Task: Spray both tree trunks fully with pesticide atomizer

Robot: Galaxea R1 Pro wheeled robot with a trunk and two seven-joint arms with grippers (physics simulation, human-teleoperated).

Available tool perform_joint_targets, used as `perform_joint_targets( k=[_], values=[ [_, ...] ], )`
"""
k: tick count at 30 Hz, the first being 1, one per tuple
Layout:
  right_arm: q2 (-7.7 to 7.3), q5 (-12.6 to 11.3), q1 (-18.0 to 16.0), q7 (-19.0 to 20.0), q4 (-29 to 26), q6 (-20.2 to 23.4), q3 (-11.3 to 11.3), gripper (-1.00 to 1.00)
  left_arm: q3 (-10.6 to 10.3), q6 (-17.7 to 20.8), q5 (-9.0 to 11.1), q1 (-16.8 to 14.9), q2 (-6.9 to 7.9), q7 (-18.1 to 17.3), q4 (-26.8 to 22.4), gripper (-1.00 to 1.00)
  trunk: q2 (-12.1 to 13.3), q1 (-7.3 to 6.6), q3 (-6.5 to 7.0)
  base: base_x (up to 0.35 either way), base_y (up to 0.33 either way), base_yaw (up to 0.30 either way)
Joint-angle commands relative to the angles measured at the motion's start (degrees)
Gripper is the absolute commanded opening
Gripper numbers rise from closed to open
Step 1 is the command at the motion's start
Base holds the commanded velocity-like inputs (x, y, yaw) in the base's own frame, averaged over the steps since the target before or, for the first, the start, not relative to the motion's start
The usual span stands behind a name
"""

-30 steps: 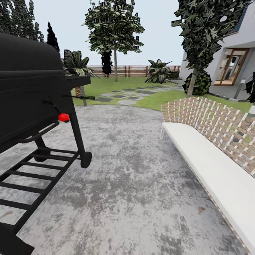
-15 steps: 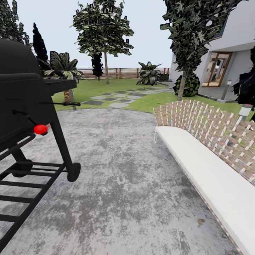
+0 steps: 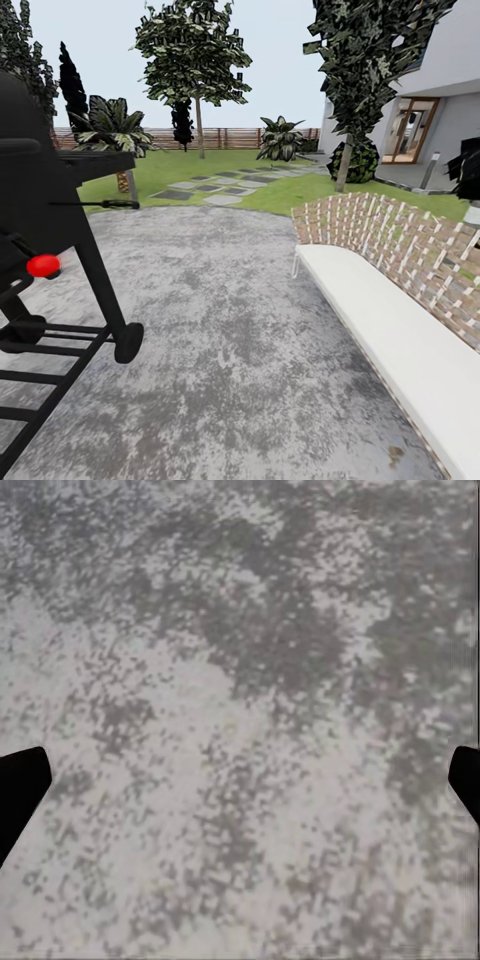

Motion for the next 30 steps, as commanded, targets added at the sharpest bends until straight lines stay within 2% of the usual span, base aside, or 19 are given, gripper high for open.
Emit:
perform_joint_targets(
  k=[1, 30],
  values=[
    [-0.01, 0.1, -0.03, -0.02, 0.04, -0.17, 0.04, 1.0, -0.26, -0.19, 0.58, -0.03, 0.02, -0.07, 0.06, 1.0, -0.02, 0.02, -0.05, 0.338, 0.0, 0.0],
    [-0.01, 0.1, -0.03, -0.07, 0.13, -0.17, 0.04, 1.0, -0.27, -0.19, 0.56, -0.03, 0.01, -0.07, 0.15, 1.0, -0.02, 0.02, -0.05, 0.338, 0.0, -0.002]
  ],
)
